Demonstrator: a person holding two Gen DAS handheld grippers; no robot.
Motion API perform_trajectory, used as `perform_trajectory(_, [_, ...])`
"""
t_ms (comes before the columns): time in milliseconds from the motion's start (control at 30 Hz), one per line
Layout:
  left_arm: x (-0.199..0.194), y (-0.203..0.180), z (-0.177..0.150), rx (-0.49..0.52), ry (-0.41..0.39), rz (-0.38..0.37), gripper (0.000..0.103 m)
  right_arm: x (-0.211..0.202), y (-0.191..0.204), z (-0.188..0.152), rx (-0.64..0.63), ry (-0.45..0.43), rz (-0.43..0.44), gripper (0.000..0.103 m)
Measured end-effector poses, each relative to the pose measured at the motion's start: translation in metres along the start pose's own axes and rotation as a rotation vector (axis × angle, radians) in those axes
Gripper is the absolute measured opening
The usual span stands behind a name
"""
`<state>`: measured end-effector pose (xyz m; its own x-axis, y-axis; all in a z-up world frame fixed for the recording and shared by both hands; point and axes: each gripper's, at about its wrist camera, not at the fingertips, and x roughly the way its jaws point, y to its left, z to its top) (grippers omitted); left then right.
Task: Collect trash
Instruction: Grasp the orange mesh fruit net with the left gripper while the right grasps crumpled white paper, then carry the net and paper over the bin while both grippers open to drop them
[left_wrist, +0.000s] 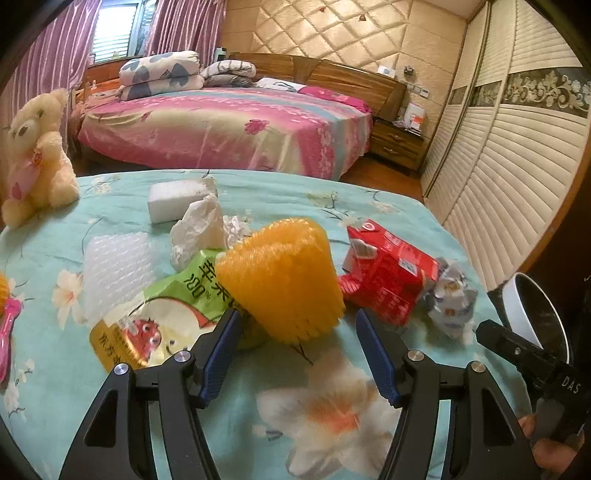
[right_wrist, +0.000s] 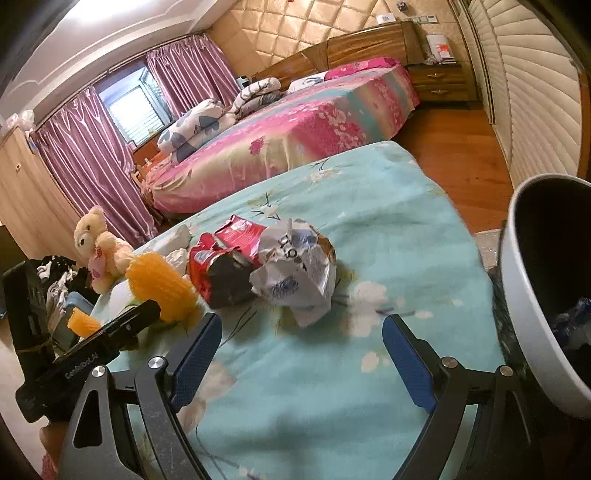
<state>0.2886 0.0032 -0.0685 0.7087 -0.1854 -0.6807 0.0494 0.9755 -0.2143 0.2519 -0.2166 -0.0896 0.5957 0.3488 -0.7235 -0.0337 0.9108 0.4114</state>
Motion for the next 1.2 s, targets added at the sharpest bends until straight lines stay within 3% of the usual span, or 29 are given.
perform_trajectory(267, [0.016,-0.005,0.003,0.022,0.003,0.019,0.061,0.018,0.005,0.011,-0.027,0.014,-0.002,0.089])
perform_trajectory(300, [0.016,-0.006,0.002,0.028,0.004,0.021,0.054,0.019,0.006,0.012,-0.036,0.009,-0.009,0.086])
perform_trajectory(333, [0.018,-0.006,0.002,0.035,0.008,0.021,0.043,0.019,0.007,0.012,-0.044,0.007,-0.015,0.082])
perform_trajectory(400, [0.022,-0.005,0.001,0.037,0.020,0.010,0.033,0.022,0.007,0.012,-0.048,0.024,-0.020,0.050])
perform_trajectory(433, [0.022,-0.004,0.001,0.037,0.022,0.005,0.026,0.023,0.006,0.011,-0.044,0.029,-0.022,0.040])
perform_trajectory(533, [0.020,-0.003,0.000,0.042,0.018,-0.007,0.015,0.020,0.004,0.007,-0.047,0.023,-0.027,0.033])
perform_trajectory(1200, [-0.020,-0.028,-0.027,0.110,0.000,-0.127,0.011,-0.040,-0.014,-0.014,0.027,-0.047,-0.007,0.031])
